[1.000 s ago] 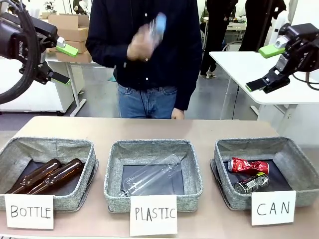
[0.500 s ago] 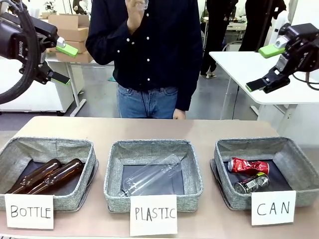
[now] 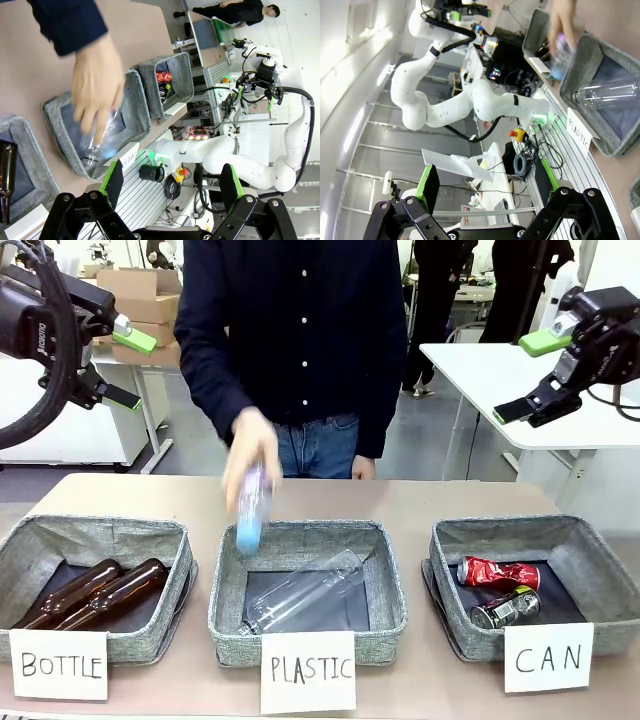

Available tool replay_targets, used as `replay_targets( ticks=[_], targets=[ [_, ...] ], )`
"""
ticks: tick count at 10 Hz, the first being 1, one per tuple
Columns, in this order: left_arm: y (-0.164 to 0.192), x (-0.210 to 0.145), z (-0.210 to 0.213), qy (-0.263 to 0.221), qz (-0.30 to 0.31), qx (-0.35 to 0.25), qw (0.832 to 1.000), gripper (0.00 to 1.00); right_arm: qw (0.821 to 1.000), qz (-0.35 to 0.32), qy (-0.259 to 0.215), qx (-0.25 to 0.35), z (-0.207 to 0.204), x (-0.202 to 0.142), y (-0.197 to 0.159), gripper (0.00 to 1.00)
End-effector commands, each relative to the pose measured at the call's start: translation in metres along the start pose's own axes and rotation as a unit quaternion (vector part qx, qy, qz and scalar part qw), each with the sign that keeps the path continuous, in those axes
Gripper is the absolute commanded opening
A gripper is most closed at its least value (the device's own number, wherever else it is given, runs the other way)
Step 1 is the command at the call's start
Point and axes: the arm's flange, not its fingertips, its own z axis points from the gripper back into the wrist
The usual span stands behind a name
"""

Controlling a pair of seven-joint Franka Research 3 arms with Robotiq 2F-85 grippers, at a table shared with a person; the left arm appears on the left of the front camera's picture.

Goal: Sort the can waste into the basket.
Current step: Pick up the can waste from the table and place it in the right Fabric basket.

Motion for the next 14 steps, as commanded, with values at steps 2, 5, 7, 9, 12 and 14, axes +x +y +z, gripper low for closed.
replay_targets(
  ticks=[2, 5, 7, 9, 12, 14],
  targets=[
    [-0.0022, -0.0021, 0.0026, 0.003, 0.002, 0.003, 1.0, 1.0, 1.0, 0.006, 0.005, -0.002, 0.0013, 0.0001, 0.0001, 1.0],
    [-0.0022, -0.0021, 0.0026, 0.003, 0.002, 0.003, 1.0, 1.0, 1.0, 0.006, 0.005, -0.002, 0.0013, 0.0001, 0.0001, 1.0],
    [-0.0022, -0.0021, 0.0026, 0.003, 0.002, 0.003, 1.0, 1.0, 1.0, 0.006, 0.005, -0.002, 0.0013, 0.0001, 0.0001, 1.0],
    [-0.0022, -0.0021, 0.0026, 0.003, 0.002, 0.003, 1.0, 1.0, 1.0, 0.006, 0.005, -0.002, 0.0013, 0.0001, 0.0001, 1.0],
    [-0.0022, -0.0021, 0.0026, 0.003, 0.002, 0.003, 1.0, 1.0, 1.0, 0.006, 0.005, -0.002, 0.0013, 0.0001, 0.0001, 1.0],
    [-0.0022, -0.0021, 0.0026, 0.003, 0.002, 0.003, 1.0, 1.0, 1.0, 0.006, 0.005, -0.002, 0.0013, 0.0001, 0.0001, 1.0]
  ],
)
